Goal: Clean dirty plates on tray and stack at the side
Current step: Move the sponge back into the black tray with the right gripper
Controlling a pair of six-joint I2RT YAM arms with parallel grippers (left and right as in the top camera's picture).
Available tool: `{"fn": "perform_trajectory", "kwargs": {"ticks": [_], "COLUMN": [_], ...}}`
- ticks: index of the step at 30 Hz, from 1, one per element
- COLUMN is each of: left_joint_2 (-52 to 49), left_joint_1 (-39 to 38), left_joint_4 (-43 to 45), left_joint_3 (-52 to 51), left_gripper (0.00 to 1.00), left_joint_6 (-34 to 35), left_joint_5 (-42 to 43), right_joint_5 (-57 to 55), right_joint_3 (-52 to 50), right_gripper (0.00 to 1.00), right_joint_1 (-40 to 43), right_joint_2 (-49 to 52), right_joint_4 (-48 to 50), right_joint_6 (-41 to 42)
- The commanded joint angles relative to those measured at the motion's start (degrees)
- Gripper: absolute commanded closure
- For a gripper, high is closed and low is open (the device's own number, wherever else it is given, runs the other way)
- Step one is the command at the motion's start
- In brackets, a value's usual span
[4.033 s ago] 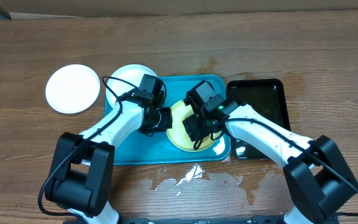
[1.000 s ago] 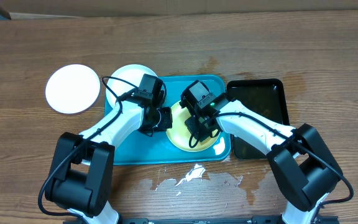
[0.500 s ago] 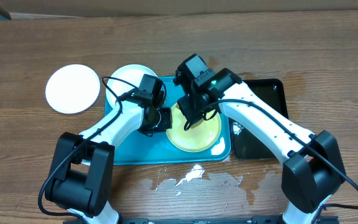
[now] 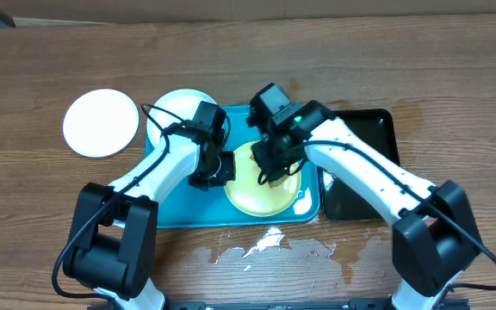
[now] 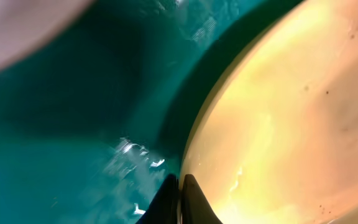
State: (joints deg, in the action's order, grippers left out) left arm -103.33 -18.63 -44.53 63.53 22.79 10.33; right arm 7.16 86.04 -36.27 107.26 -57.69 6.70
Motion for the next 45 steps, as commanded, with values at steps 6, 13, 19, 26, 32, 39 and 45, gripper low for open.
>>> {"fn": "perform_trajectory", "kwargs": {"ticks": [6,13,19,26,32,39,45], "left_joint_2": [-0.59,-0.59,-0.59,-0.59,-0.59,-0.59,-0.63], "left_joint_1": [0.24,0.24,0.24,0.28,0.35,0.33,0.02], "left_joint_4": [-6.05,-6.03,-6.60,-7.78,-11.30,-15.43,-15.23], "left_joint_3": [8.52,8.66,8.66,9.33,12.33,16.48,16.72], "left_gripper": [0.96,0.96,0.96,0.96,0.96,0.96,0.96], "left_joint_6": [0.55,0.35,0.35,0.35,0.37,0.35,0.37], "left_joint_5": [-4.98,-5.33,-7.34,-7.34,-7.52,-7.50,-6.64], "right_joint_5": [-0.02,-0.02,-0.02,-0.11,-1.29,-1.95,-1.95], "right_joint_3": [3.17,3.17,3.17,3.17,3.17,3.17,3.15], "right_gripper": [0.96,0.96,0.96,0.96,0.96,0.96,0.96], "right_joint_1": [11.69,20.44,25.92,29.42,29.99,29.99,29.97], "right_joint_2": [-8.17,-8.39,-8.39,-8.37,-8.37,-8.37,-8.37], "right_joint_4": [-7.26,-12.83,-14.82,-16.20,-16.26,-16.57,-16.83], "right_joint_6": [5.62,5.55,5.55,5.53,5.53,5.55,5.53]}}
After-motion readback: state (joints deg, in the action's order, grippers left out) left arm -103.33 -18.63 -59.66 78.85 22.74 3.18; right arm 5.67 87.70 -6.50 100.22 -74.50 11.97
